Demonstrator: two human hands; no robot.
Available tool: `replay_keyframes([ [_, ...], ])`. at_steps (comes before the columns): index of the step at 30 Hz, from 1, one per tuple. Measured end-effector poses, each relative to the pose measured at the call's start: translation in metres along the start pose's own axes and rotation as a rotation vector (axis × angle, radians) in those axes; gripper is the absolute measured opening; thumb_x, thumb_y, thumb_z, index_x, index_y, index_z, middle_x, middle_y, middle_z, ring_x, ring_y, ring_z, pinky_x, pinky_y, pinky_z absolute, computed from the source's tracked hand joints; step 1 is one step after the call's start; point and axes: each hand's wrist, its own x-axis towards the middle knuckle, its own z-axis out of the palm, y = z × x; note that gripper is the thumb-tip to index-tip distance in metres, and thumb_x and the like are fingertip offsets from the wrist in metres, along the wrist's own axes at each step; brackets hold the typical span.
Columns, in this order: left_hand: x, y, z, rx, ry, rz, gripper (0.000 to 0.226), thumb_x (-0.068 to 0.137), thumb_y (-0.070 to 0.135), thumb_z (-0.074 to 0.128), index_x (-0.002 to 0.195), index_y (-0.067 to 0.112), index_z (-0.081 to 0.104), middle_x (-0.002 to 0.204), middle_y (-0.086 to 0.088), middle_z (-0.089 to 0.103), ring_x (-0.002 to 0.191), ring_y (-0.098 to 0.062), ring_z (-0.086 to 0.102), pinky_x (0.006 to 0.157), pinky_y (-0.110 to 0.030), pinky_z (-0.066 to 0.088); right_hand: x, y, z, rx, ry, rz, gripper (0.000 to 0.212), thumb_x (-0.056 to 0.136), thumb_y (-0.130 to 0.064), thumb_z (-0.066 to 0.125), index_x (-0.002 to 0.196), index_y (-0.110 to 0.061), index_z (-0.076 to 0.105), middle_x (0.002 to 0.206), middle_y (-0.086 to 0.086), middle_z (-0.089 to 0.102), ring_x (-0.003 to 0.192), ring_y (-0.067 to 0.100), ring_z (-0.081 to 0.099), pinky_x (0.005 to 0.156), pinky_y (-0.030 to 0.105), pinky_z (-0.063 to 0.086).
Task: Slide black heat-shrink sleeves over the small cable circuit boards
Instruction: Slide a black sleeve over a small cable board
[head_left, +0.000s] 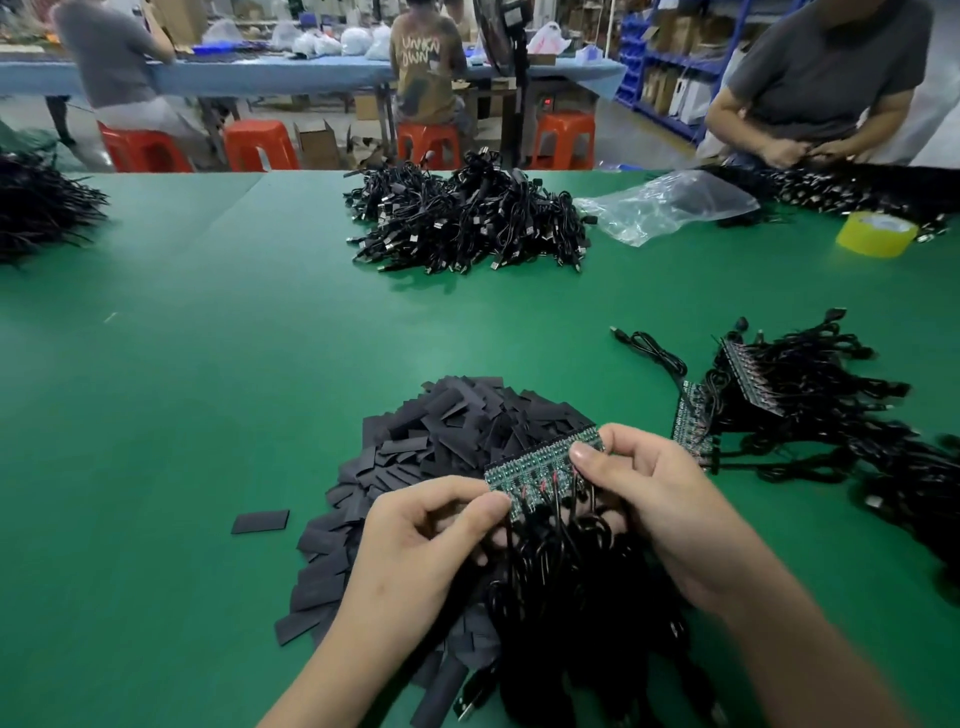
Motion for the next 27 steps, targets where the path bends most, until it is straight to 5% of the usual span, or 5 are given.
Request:
replay_keyframes([
  [3, 0.003, 0.0, 0.0, -0.082, 0.053, -0.051, 0.018, 0.074, 0.024, 0.077, 0.08, 0.007, 0.078, 0.066, -0.008, 0.072, 0.055, -0.008, 0.063, 0.056, -0.016, 0.049, 0.004, 0.009, -0.001, -0.195, 0.092, -0.118, 0.027, 0.091, -0.021, 0.072, 0.082, -0.012, 0.049, 0.071, 0.008, 0.053, 0.058, 0.015, 0.053, 0.05, 0.021, 0.051],
  [6, 0.004, -0.001, 0.0, -0.06, 0.065, -0.051, 0.016, 0.07, 0.025, 0.079, 0.08, 0.012, 0.079, 0.062, -0.003, 0.07, 0.054, -0.007, 0.06, 0.057, -0.016, 0.05, 0.003, 0.003, 0.0, -0.662, 0.244, -0.475, 0.014, 0.09, -0.028, 0.075, 0.102, -0.028, 0.067, 0.1, -0.016, 0.069, 0.092, 0.003, 0.063, 0.081, 0.014, 0.048],
  [11, 0.005, 0.001, -0.002, 0.032, 0.085, -0.003, 0.011, 0.07, 0.026, 0.08, 0.08, 0.022, 0.081, 0.068, 0.001, 0.073, 0.061, -0.003, 0.061, 0.062, -0.015, 0.05, 0.012, -0.018, 0.012, -1.243, 0.015, -0.706, 0.023, 0.09, -0.048, 0.062, 0.105, -0.032, 0.07, 0.103, -0.022, 0.065, 0.105, 0.0, 0.054, 0.097, 0.029, 0.038],
  [17, 0.006, 0.007, -0.001, 0.036, 0.122, -0.029, 0.014, 0.069, 0.028, 0.081, 0.083, 0.025, 0.081, 0.07, -0.001, 0.074, 0.063, -0.004, 0.061, 0.063, -0.015, 0.05, 0.022, -0.025, 0.012, -1.098, -0.099, -0.523, 0.005, 0.089, -0.039, 0.073, 0.087, -0.037, 0.069, 0.085, -0.026, 0.067, 0.08, -0.011, 0.058, 0.068, 0.009, 0.037],
  [27, 0.058, 0.043, -0.008, 0.153, -0.333, -0.209, 0.01, 0.076, 0.016, 0.083, 0.083, 0.009, 0.079, 0.076, -0.01, 0.077, 0.062, -0.006, 0.069, 0.062, -0.011, 0.049, 0.037, -0.062, -0.008, -1.018, -0.318, -0.299, 0.008, 0.088, -0.029, 0.078, 0.08, -0.027, 0.077, 0.071, -0.009, 0.071, 0.061, -0.003, 0.057, 0.06, 0.013, 0.043],
])
